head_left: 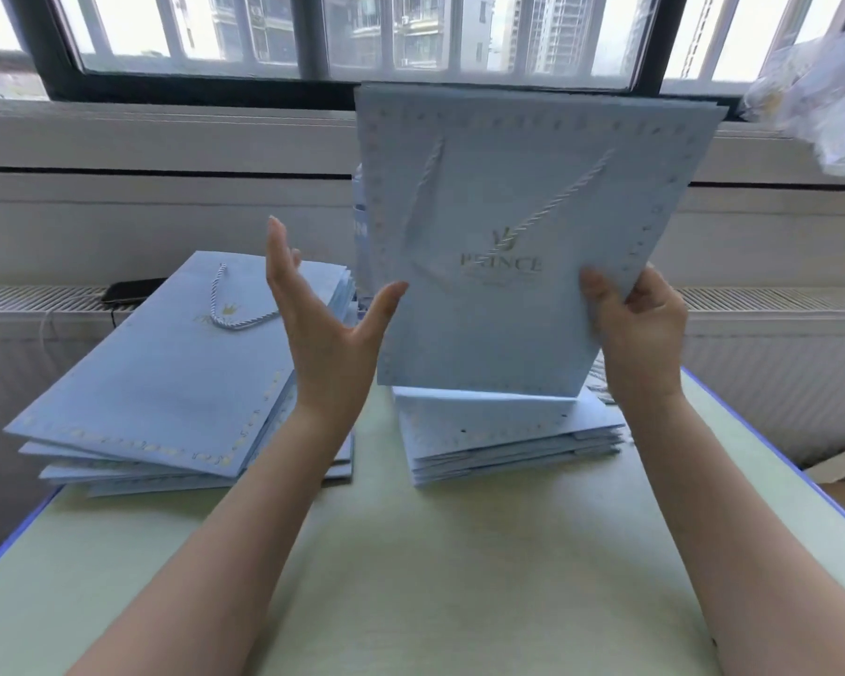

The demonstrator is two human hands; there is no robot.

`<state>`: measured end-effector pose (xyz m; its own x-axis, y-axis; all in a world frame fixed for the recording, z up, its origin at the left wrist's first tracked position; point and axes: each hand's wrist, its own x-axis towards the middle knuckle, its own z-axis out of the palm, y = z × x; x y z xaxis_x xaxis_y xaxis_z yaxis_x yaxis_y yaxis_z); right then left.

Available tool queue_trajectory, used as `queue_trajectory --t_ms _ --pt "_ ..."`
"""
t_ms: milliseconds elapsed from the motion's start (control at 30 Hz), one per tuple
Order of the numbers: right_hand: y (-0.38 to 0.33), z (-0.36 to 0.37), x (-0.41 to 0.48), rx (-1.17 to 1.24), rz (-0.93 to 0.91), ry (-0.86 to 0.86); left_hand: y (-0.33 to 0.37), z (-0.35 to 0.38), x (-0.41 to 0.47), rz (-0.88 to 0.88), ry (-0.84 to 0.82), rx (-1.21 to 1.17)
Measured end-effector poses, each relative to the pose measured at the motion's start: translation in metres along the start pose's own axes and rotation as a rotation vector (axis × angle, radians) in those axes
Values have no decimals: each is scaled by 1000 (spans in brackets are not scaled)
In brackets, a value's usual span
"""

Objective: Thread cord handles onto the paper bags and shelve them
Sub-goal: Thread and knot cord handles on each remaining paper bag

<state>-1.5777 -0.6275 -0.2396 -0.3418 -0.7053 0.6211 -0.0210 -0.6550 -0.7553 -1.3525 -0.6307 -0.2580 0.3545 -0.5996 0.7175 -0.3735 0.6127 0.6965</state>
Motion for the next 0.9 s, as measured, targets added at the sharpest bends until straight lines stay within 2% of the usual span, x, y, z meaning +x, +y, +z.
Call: queue_trajectory --t_ms 100,200,367,500,700,900 --pt "-1 2 0 134 91 1 2 5 -6 -90 -224 6" --pt "2 0 1 82 130 -33 -12 12 -11 -193 -363 -47" --pt "16 -6 3 -214 221 -148 -30 16 -14 -397 -364 -73" --pt "32 -5 3 -161 504 -277 -29 16 -19 -422 -363 -57" --pt "45 -11 4 -480 446 -255 -27 16 -17 -480 -345 73" --pt "54 -20 6 -682 508 -298 -28 26 -28 -555 -546 273"
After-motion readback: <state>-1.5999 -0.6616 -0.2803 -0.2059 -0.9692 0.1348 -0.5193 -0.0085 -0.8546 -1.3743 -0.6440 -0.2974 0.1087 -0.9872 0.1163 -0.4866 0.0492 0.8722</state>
